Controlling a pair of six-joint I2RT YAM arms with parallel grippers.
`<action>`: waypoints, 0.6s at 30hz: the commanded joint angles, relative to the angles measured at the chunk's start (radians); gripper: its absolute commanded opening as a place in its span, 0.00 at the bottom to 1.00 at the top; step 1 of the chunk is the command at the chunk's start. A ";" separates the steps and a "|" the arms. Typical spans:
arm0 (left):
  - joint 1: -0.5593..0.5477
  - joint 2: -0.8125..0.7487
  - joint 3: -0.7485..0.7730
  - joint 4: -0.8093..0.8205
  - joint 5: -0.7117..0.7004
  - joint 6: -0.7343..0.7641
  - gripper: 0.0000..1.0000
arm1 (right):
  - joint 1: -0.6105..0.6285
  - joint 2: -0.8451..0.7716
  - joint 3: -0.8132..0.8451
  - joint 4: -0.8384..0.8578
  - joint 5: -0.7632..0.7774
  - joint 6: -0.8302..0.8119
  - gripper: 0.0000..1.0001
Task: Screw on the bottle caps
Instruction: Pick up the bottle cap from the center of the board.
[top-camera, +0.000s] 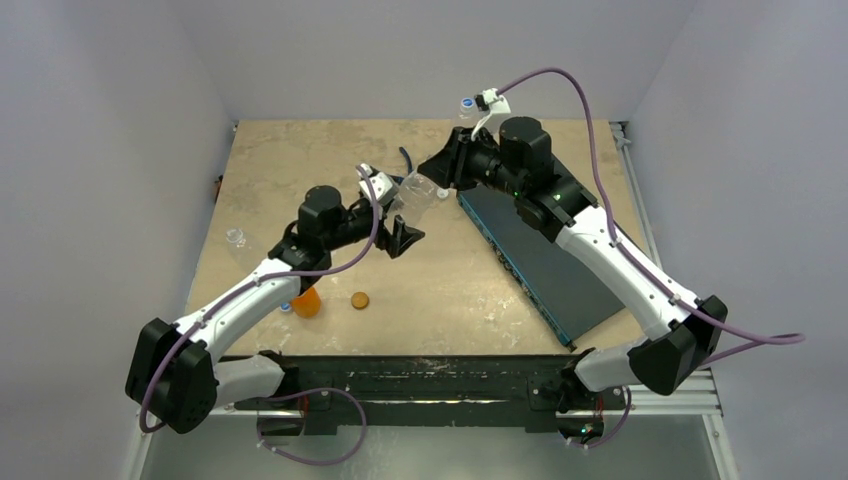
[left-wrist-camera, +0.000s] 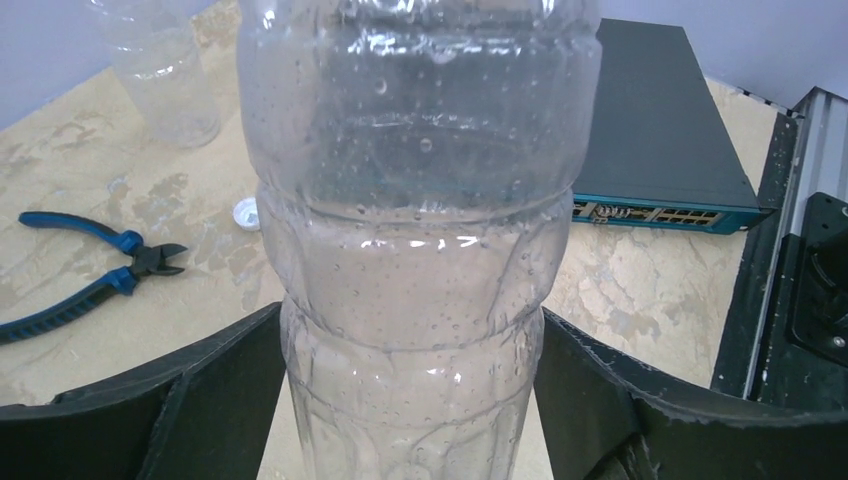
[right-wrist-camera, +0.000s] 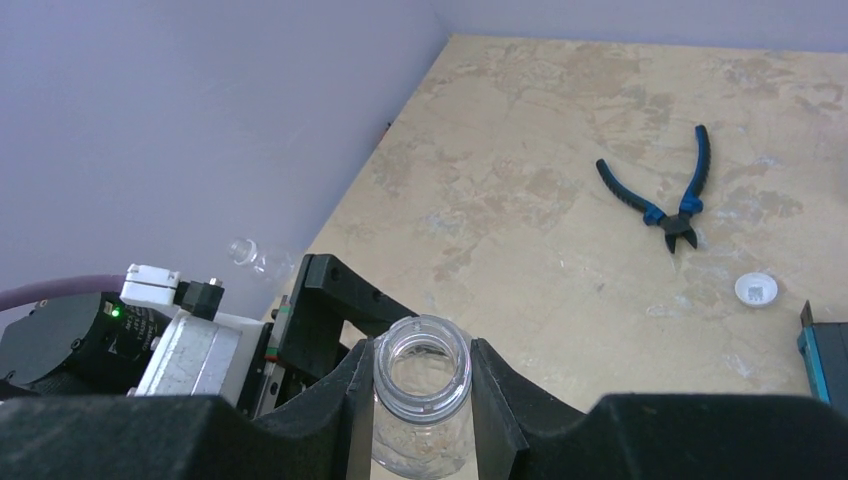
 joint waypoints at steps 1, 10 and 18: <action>-0.003 -0.032 0.006 0.097 -0.035 -0.005 0.81 | 0.001 -0.005 0.027 0.053 -0.025 0.034 0.06; -0.002 0.010 0.065 0.050 -0.033 0.017 0.46 | -0.002 0.015 0.026 0.051 -0.016 0.025 0.20; 0.045 -0.044 0.081 -0.104 -0.252 0.054 0.35 | -0.101 0.008 0.018 0.009 0.073 -0.001 0.99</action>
